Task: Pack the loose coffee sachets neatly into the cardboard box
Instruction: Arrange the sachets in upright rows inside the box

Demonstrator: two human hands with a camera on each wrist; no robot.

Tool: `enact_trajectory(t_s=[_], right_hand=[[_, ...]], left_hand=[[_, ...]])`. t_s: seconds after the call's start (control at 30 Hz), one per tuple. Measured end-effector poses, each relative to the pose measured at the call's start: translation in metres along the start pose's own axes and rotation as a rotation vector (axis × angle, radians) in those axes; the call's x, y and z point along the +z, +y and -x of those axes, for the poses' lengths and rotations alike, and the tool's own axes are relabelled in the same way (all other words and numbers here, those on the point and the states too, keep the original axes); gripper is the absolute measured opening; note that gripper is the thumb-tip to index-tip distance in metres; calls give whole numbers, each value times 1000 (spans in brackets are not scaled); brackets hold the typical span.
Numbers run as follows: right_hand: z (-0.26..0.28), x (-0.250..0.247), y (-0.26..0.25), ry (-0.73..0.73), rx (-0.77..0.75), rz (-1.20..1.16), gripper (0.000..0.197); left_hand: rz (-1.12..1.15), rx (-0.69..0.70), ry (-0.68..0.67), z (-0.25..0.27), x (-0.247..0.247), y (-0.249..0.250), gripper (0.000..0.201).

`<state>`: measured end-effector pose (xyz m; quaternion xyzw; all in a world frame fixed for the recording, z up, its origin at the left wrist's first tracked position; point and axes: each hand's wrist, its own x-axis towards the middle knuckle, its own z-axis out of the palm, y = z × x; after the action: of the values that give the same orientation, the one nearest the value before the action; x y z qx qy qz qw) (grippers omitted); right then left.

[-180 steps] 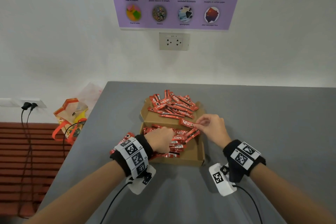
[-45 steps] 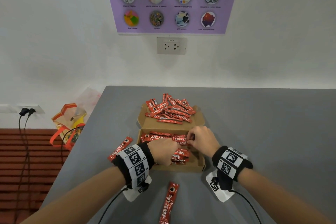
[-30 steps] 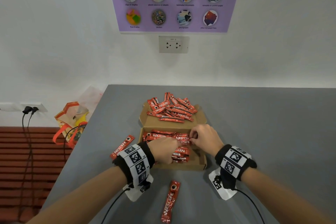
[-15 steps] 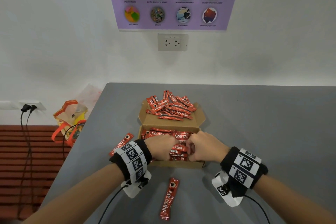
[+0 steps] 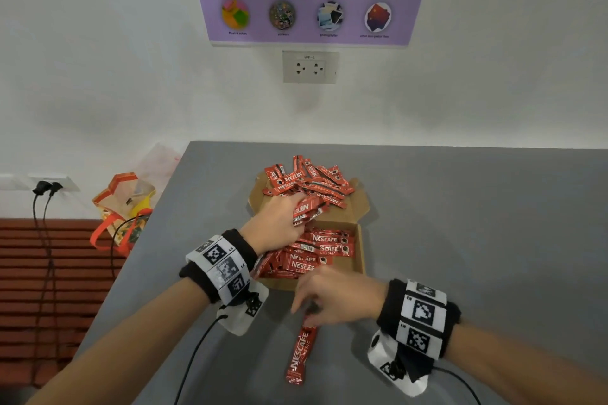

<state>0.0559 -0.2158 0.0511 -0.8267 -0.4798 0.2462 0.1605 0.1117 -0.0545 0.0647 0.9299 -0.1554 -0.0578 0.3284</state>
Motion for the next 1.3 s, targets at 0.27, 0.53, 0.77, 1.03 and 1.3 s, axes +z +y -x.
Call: enact_trajectory(t_s=[0.27,0.53,0.77,1.03,1.3], right_hand=[[-15,23,2,-157,21,104,23],[-14,24,5,-165,52,59,36],[-12,27,5,-164,59,34,21],[-14,27,3,-183,116,-16,35],[-12,28,3,-139,104,0,17]], left_hand=[[-14,-41,36,-1,-2,-3,46],[-19,-39,9,-1,3,-6,48],[-36,-33,2,-2,7,-9,51],[-40,-47,-19,-2,7,-8,51],[-66,-50,-24,0,6,-7,54]])
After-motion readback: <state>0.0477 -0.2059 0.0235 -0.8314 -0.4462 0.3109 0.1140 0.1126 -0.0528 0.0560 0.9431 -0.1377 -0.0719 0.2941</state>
